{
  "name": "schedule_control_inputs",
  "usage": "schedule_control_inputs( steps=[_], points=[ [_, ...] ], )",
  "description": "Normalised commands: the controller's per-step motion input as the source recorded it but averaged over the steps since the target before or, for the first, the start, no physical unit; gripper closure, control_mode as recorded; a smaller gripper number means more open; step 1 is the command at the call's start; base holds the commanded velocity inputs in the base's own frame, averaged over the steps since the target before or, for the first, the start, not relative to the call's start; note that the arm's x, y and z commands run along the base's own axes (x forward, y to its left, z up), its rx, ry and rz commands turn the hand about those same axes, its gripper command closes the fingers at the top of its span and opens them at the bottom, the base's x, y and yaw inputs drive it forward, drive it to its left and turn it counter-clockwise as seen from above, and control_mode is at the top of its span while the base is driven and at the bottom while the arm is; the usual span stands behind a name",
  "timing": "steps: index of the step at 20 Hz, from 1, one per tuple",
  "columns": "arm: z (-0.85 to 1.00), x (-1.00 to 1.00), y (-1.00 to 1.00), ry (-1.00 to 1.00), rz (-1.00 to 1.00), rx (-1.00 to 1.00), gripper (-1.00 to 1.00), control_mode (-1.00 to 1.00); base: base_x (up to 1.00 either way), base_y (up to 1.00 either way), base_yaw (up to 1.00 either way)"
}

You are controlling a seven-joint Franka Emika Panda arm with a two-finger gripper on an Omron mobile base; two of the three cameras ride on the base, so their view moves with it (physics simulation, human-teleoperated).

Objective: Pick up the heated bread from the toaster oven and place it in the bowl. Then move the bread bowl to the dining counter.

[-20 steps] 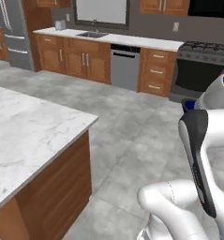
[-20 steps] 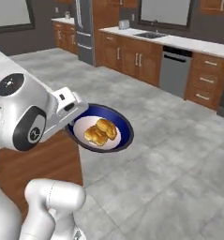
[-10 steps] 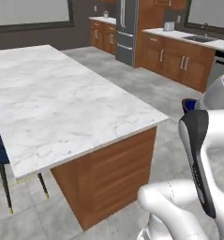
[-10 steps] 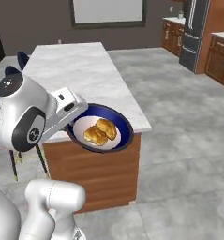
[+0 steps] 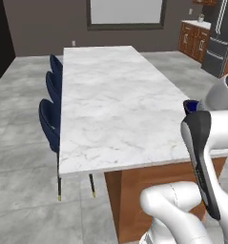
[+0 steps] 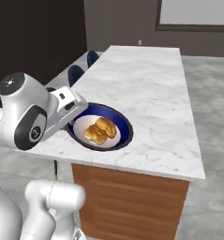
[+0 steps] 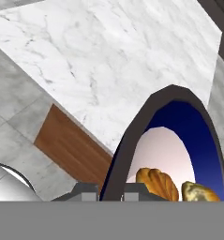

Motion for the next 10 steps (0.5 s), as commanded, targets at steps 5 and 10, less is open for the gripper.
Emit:
schedule_control_inputs(
  steps=[5,10],
  points=[
    [-0.11,0.29,0.13,-0.13,0.22,-0.07,1.0,-1.0,0.11,0.05,0.15],
    [-0.45,0.91,0.17,-0.03,0.3,-0.14,1.0,-1.0,0.0,0.0,0.0]
  ],
)
